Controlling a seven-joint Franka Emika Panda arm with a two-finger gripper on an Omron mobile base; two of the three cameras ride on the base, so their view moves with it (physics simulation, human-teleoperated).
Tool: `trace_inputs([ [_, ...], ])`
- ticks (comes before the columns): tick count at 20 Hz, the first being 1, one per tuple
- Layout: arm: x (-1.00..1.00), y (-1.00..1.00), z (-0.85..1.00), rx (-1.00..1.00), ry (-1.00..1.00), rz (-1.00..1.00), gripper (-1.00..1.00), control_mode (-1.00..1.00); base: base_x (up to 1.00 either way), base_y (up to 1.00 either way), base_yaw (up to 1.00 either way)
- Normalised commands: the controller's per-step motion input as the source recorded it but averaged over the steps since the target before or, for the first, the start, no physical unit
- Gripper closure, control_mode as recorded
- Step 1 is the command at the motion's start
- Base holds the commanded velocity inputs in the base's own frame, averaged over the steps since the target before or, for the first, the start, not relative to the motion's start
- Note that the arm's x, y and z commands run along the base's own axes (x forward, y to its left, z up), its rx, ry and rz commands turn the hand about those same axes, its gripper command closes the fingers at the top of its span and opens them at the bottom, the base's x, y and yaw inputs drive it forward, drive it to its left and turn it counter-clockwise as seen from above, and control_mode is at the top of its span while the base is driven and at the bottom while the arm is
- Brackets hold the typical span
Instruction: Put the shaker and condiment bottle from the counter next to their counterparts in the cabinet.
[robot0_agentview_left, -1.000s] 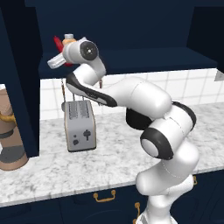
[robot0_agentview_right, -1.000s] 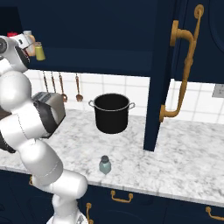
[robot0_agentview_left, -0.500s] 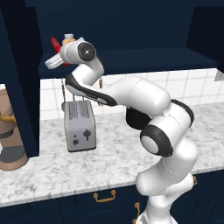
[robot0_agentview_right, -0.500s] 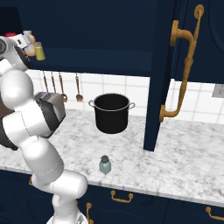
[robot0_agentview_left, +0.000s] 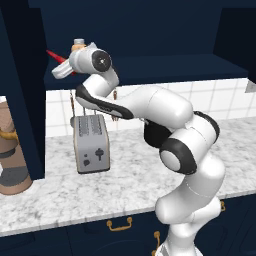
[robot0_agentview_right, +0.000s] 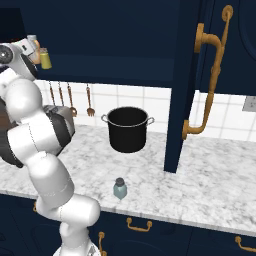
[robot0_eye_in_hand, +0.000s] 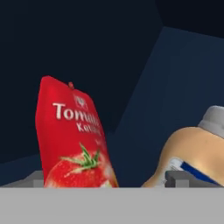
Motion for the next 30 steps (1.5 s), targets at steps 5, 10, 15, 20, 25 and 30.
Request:
trace_inputs([
  [5, -0.27, 0.0, 0.05, 0.0, -0.05, 0.02, -1.0, -1.0, 0.0, 0.0, 0.0],
  [10, -0.46, 0.0, 0.23, 0.0, -0.05, 0.0, -1.0, -1.0, 0.0, 0.0, 0.0],
  [15, -0.43, -0.23, 0.14, 0.03, -0.01, -0.08, -1.0, -1.0, 0.0, 0.0, 0.0],
  [20, -0.59, -0.53, 0.01, 0.07, 0.01, -0.21, -1.0, -1.0, 0.0, 0.0, 0.0],
  [25, -0.82, -0.52, 0.09, 0.15, 0.0, -0.17, -1.0, -1.0, 0.0, 0.0, 0.0],
  [30, -0.58, -0.55, 0.26, 0.21, 0.07, -0.11, -1.0, -1.0, 0.0, 0.0, 0.0],
])
